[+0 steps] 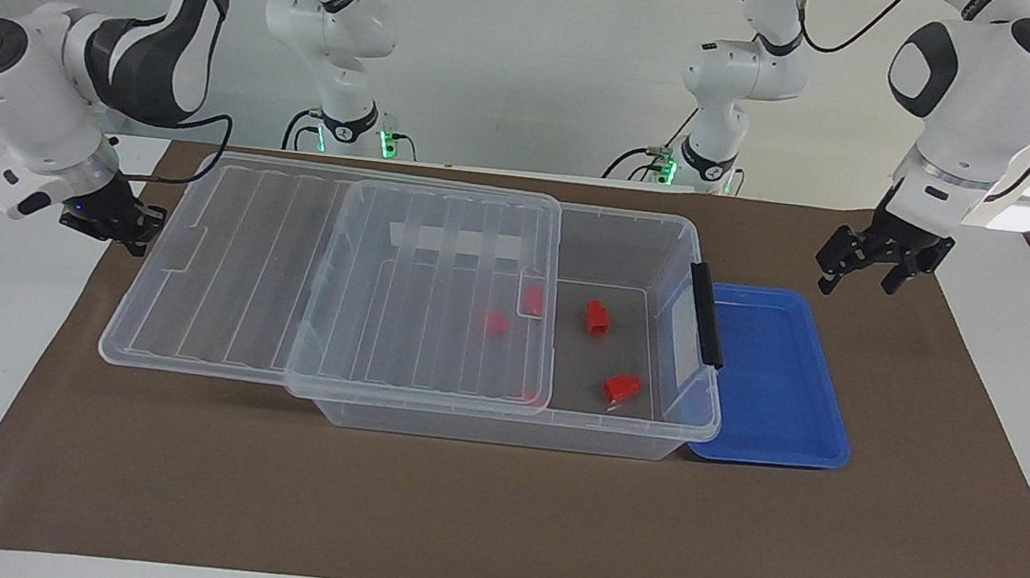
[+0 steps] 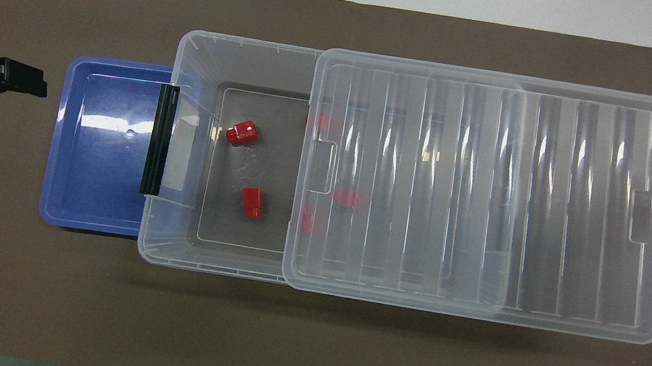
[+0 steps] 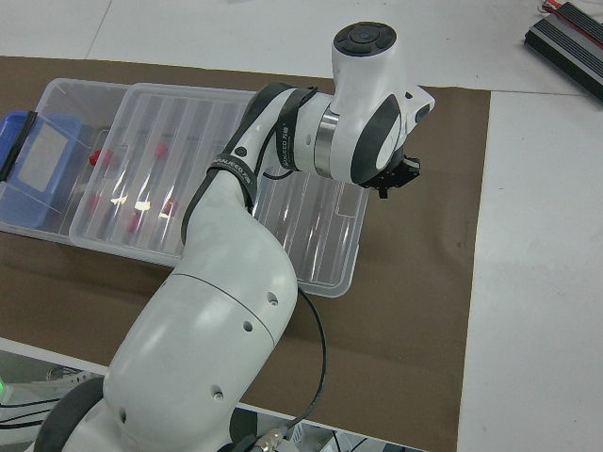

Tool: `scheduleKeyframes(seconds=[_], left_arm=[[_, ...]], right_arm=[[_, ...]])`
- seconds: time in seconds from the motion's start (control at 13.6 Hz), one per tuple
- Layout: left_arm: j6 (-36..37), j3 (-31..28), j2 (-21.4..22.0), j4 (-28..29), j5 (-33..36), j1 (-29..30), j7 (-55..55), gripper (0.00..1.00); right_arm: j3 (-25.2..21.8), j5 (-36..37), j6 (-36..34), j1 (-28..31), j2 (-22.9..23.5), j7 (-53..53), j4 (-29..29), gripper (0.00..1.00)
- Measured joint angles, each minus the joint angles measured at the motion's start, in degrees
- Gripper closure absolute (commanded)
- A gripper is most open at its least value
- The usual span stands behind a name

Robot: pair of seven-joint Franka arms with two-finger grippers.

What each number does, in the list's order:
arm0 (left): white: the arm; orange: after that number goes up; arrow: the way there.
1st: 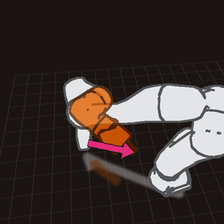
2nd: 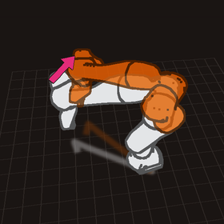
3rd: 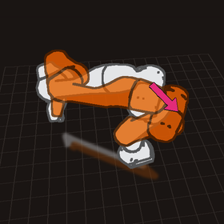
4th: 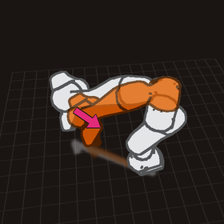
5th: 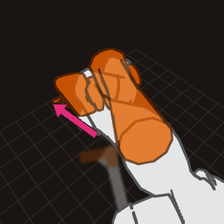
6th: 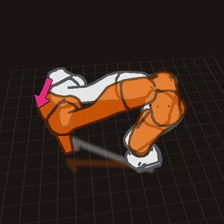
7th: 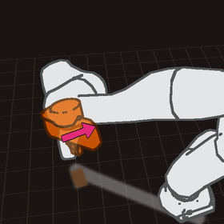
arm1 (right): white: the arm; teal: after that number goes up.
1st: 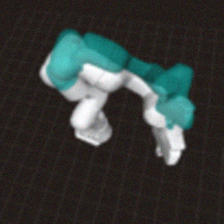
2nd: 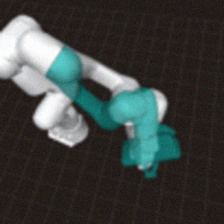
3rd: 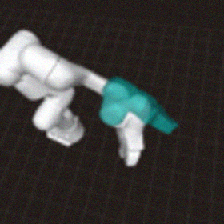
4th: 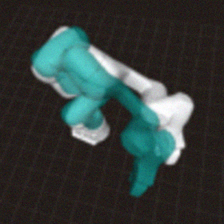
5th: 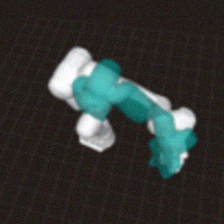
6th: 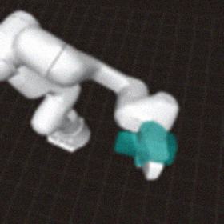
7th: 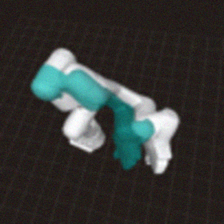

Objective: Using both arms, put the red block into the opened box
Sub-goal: 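Slide the clear lid back over the box with the right gripper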

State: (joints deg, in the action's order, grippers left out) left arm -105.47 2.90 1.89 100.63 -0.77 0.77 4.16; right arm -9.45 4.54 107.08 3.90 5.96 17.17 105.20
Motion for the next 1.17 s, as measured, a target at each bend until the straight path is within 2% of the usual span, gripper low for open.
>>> scheduleKeyframes(seconds=[0.37, 1.17], left_arm=[[6.6, 0.1, -3.1, -7.2, 0.0, 1.3, -2.2, 0.00], [9.1, 0.8, -3.2, -6.4, 0.0, 1.1, -3.0, 0.00]], right_arm=[[4.0, 0.0, 0.0, -0.1, -0.4, -5.7, 0.5, 1.00], [11.8, -0.3, 1.5, -0.5, -1.6, -17.3, 3.3, 1.00]])
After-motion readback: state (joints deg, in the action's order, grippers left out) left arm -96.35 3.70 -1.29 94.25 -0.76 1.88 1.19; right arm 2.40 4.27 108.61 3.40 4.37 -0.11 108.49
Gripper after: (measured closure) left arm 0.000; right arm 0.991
